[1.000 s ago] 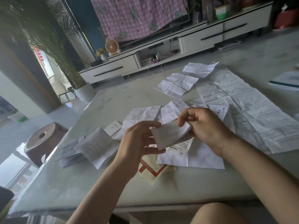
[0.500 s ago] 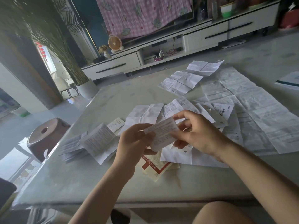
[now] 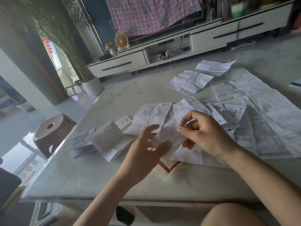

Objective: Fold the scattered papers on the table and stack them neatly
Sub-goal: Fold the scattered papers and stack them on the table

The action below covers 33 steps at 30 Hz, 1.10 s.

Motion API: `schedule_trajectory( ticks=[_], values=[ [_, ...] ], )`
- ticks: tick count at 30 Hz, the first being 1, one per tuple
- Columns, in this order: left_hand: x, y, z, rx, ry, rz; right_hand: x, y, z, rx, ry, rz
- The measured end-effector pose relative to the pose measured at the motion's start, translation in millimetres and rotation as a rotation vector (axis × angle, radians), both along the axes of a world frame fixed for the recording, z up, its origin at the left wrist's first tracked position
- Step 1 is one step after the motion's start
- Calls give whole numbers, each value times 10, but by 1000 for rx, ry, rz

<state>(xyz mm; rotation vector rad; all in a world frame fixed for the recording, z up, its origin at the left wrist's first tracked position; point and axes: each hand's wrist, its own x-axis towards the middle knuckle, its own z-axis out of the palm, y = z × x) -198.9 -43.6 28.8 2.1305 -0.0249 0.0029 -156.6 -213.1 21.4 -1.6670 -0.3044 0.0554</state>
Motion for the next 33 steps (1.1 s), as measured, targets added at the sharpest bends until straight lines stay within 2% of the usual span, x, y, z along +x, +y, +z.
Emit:
schedule_trajectory(
  ticks=[3, 5, 7, 10, 15, 20, 23, 27, 30, 33],
  values=[
    [-76, -123, 39, 278, -96, -102, -45, -16, 46, 37, -2, 36],
    [-65, -169, 39, 289, -164, -141, -88, -14, 99, 105, 28, 74],
    [-42, -191, 41, 123, -148, -158, -108, -17, 141, 120, 22, 83],
    [-43, -191, 80, -242, 60, -187, -106, -21, 158, 111, -5, 60],
    [-28, -136, 75, -399, 174, -217, -97, -23, 160, 110, 55, 49],
    [-14, -136, 123, -607, 335, -205, -79, -25, 120, 111, 29, 78],
    [-23, -119, 131, -630, 428, -261, -41, -48, 73, 33, -45, 37],
    [-43, -116, 100, -605, 313, -218, 2, -91, 54, 26, -35, 42],
    [-38, -102, 129, -615, 195, -147, -22, -71, 50, -8, -103, 51],
    [-19, -80, 109, -473, 69, -125, -39, -33, 22, -60, -210, 3]
  ],
)
